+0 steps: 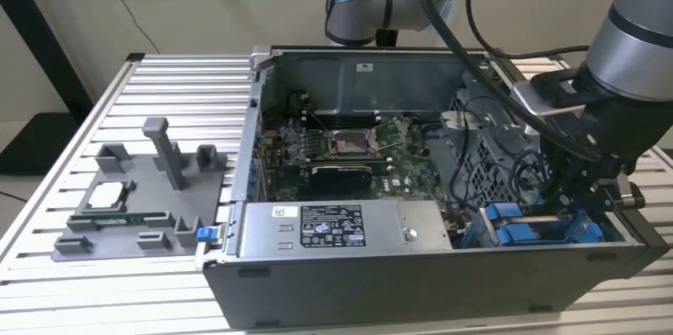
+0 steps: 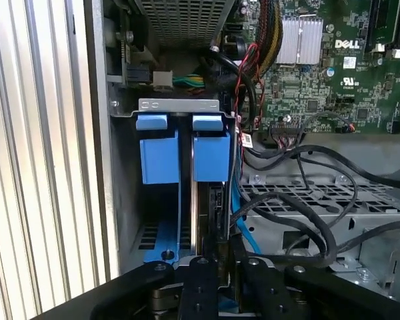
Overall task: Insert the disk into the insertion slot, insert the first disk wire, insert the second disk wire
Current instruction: 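Insert the first disk wire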
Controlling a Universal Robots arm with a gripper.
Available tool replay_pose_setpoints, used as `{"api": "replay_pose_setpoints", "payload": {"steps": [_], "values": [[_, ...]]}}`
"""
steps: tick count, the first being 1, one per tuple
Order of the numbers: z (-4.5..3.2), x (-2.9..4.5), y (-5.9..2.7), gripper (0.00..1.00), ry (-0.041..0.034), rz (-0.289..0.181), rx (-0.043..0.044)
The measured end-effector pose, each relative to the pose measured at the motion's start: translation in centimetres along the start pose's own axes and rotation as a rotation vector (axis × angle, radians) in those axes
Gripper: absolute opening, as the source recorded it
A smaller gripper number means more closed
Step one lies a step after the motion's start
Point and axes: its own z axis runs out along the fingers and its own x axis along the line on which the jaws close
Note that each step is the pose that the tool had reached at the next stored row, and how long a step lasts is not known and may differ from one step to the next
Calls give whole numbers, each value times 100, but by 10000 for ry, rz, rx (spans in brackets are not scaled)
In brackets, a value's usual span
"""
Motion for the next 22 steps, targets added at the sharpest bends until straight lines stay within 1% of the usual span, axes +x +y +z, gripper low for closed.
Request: {"api": "replay_pose_setpoints", "payload": {"steps": [2,4,7,8,10,15,16,18,20,22], "values": [[15,-1,7,0,47,-9,41],[35,-6,13,0,79,-17,91],[53,-10,18,0,90,-22,178],[57,-10,18,100,82,-23,183],[35,-12,14,100,65,-22,184],[-100,-19,-4,100,89,-24,183],[-111,-20,-6,100,103,-27,183],[-112,-20,-6,100,103,-27,183],[-149,-22,-12,100,109,-27,184],[-170,-23,-15,100,107,-27,183]]}}
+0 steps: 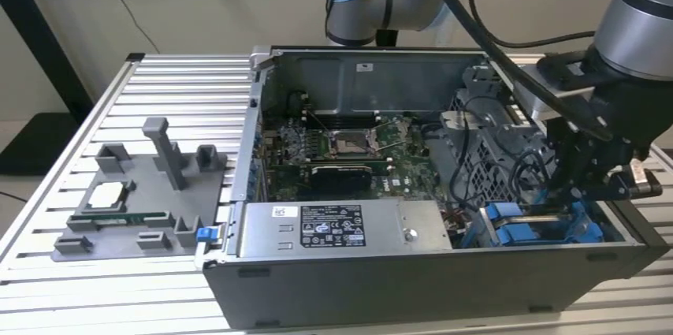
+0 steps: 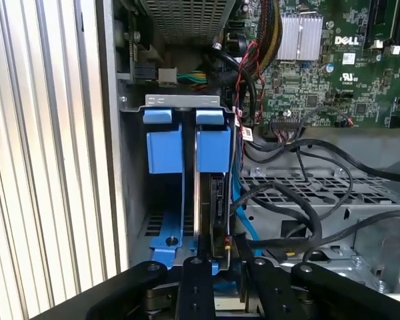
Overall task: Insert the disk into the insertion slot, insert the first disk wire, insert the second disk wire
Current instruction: 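Insert the first disk wire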
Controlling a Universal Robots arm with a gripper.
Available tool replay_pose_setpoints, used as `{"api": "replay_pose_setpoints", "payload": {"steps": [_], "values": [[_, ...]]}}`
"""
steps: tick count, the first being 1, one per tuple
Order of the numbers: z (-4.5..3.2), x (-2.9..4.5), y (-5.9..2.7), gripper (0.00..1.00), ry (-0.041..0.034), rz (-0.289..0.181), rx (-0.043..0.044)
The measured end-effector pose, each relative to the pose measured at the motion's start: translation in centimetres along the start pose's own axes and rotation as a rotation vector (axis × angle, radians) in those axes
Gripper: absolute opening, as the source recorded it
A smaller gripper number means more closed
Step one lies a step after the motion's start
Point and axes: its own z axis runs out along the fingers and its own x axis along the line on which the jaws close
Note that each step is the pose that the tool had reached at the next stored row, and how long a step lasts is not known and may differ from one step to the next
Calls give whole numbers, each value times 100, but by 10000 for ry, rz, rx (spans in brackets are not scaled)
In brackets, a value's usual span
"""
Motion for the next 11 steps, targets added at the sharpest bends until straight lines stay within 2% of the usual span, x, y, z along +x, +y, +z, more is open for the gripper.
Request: {"api": "replay_pose_setpoints", "payload": {"steps": [5,11], "values": [[-60,-3,-11,100,-1,0,0],[-63,-3,-12,100,-1,0,0]]}}
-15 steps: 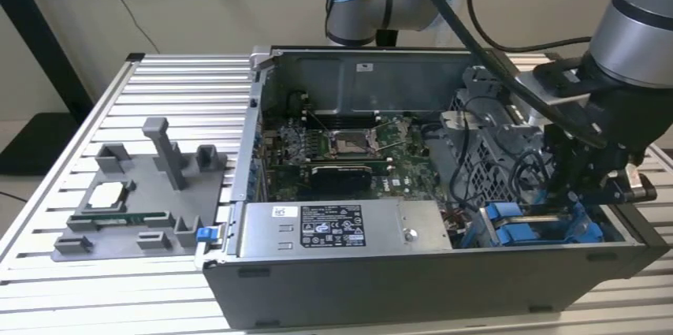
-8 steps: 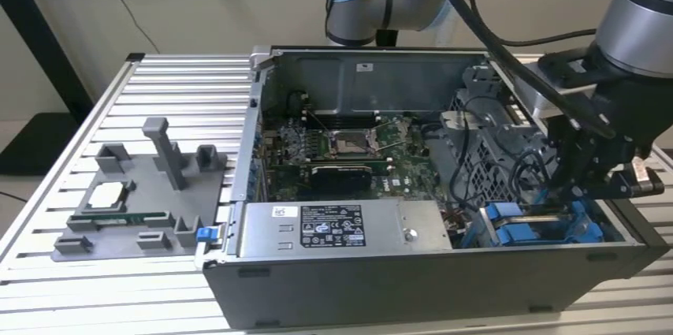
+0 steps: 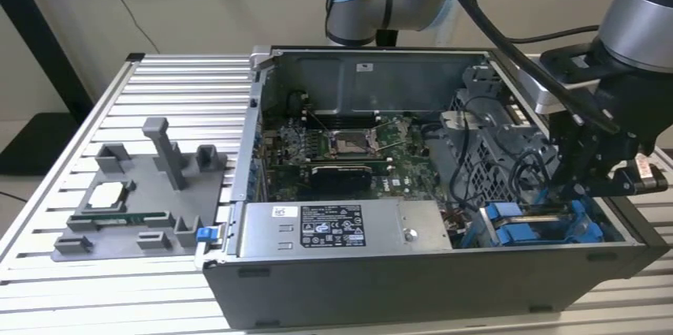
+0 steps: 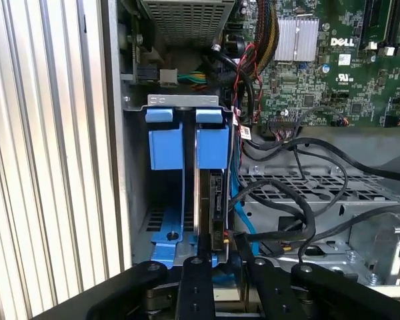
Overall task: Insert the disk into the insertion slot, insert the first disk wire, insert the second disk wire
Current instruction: 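Insert the first disk wire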
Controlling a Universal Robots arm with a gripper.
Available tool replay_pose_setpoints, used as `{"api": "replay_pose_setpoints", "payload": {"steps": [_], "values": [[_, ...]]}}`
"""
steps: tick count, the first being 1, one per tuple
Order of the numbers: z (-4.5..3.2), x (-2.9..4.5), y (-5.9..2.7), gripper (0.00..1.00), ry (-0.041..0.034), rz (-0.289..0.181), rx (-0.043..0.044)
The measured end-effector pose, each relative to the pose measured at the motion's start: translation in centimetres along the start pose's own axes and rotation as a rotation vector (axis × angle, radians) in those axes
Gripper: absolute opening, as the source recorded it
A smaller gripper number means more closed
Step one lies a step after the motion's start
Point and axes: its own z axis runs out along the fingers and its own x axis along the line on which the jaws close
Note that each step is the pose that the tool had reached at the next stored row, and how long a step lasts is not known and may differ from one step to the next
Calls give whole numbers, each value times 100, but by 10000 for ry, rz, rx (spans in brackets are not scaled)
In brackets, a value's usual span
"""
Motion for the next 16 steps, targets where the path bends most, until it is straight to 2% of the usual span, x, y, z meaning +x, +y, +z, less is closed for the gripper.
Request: {"api": "replay_pose_setpoints", "payload": {"steps": [5,8,16], "values": [[0,-1,-5,100,3,0,-12],[2,0,-18,100,7,2,-56],[15,-2,-90,100,18,10,-303]]}}
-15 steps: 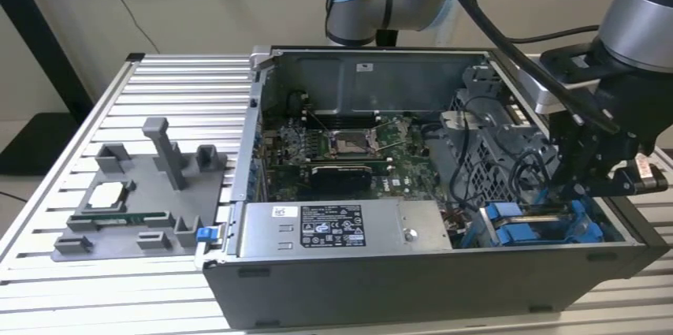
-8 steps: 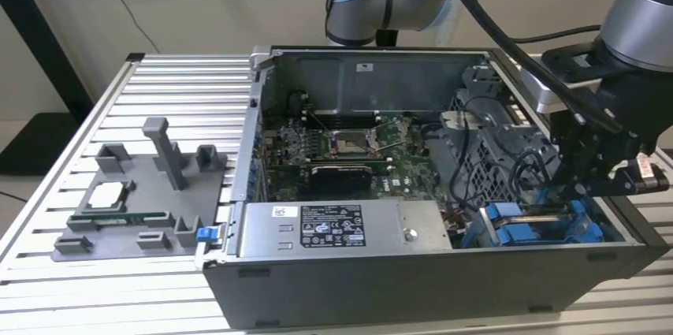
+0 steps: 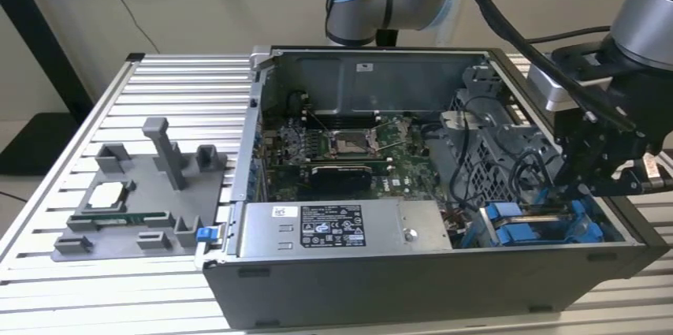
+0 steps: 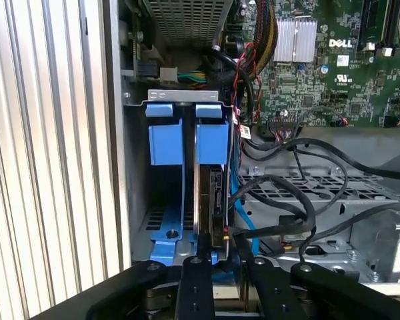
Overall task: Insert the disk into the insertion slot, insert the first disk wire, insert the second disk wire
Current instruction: 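Insert the first disk wire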
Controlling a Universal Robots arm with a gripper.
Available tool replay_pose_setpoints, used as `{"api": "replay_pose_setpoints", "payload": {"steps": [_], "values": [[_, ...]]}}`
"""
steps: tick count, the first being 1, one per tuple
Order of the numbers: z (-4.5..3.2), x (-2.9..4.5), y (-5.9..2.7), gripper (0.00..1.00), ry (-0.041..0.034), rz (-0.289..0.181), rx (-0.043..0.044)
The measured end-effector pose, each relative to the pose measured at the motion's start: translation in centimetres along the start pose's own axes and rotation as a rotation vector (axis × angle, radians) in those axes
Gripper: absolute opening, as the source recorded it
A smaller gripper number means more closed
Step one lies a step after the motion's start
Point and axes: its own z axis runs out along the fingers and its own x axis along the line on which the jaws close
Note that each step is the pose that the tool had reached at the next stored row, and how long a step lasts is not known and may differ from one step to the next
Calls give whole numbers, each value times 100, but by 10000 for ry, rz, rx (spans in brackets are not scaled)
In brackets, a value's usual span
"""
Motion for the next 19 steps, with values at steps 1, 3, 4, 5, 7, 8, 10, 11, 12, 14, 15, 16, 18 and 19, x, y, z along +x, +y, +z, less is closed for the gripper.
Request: {"api": "replay_pose_setpoints", "payload": {"steps": [1,3,4,5,7,8,10,11,12,14,15,16,18,19], "values": [[1,0,-8,100,1,1,-27],[4,0,-24,100,5,3,-85],[5,0,-31,100,6,5,-111],[6,0,-39,100,7,5,-139],[9,-1,-55,100,9,8,-196],[9,-1,-63,100,12,9,-221],[11,-1,-77,100,15,11,-274],[12,-1,-85,100,17,12,-300],[14,-1,-93,100,17,12,-325],[16,-1,-106,100,19,14,-373],[17,-1,-113,100,20,15,-394],[18,-2,-119,100,21,15,-415],[19,-2,-125,100,21,16,-435],[19,-2,-125,100,21,17,-436]]}}
